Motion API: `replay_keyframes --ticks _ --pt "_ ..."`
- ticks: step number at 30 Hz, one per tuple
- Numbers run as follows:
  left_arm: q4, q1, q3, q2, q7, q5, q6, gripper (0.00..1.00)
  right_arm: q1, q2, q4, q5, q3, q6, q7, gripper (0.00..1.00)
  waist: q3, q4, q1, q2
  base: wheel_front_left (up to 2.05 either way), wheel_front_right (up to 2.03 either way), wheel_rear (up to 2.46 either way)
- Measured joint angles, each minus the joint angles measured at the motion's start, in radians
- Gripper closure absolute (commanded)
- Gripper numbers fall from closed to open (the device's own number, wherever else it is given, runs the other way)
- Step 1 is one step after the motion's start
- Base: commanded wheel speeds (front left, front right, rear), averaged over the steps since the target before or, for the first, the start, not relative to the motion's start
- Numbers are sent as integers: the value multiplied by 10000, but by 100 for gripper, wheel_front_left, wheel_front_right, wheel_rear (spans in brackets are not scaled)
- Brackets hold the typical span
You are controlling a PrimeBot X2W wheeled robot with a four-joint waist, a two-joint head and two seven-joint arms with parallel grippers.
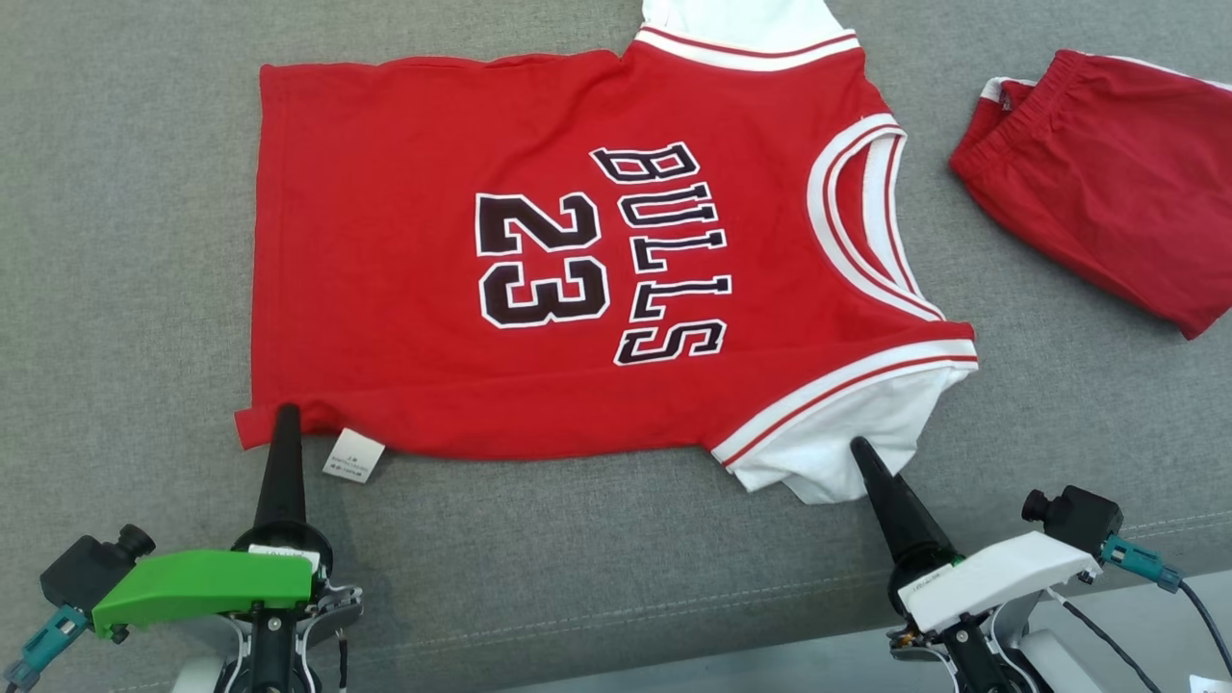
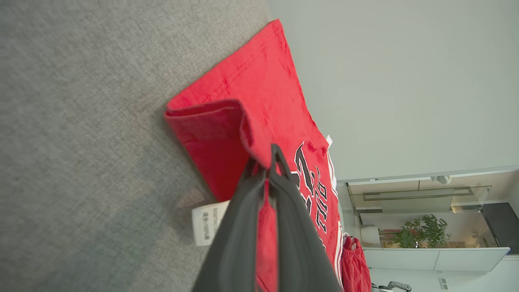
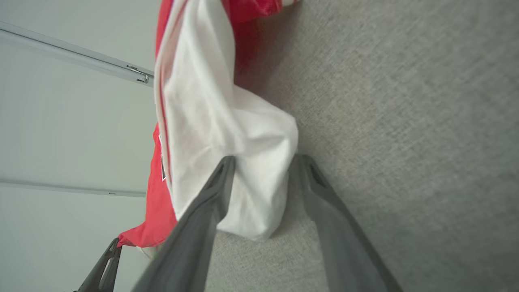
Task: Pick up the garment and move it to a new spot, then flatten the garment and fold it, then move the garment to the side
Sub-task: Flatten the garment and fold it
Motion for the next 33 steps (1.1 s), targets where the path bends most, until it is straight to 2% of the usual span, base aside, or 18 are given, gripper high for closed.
replay_keyframes --ticks 1,3,6,12,20,26,33 --pt "13 0 15 0 0 0 0 100 -12 25 35 12 10 0 0 84 -2 16 0 0 0 0 0" --pt "52 0 38 -2 0 0 0 100 -12 90 127 19 50 0 0 86 -11 34 0 0 0 0 0" --pt "100 0 63 -8 0 0 0 100 6 146 222 155 100 2 2 100 -29 55 0 0 0 0 0" --pt "215 1 226 -21 0 0 -13 100 136 322 54 665 257 4 15 100 -127 10 0 0 0 0 0" --pt "205 12 303 -4 0 8 -13 100 328 261 -1762 1331 228 90 15 100 -300 -121 0 0 0 0 0" --pt "-94 83 276 136 0 176 17 100 843 -176 -3237 1751 359 90 213 100 -514 -245 0 0 0 0 0" --pt "-525 383 272 341 4 291 347 100 1416 -579 -4330 2080 94 90 276 100 -588 -307 0 0 0 0 0"
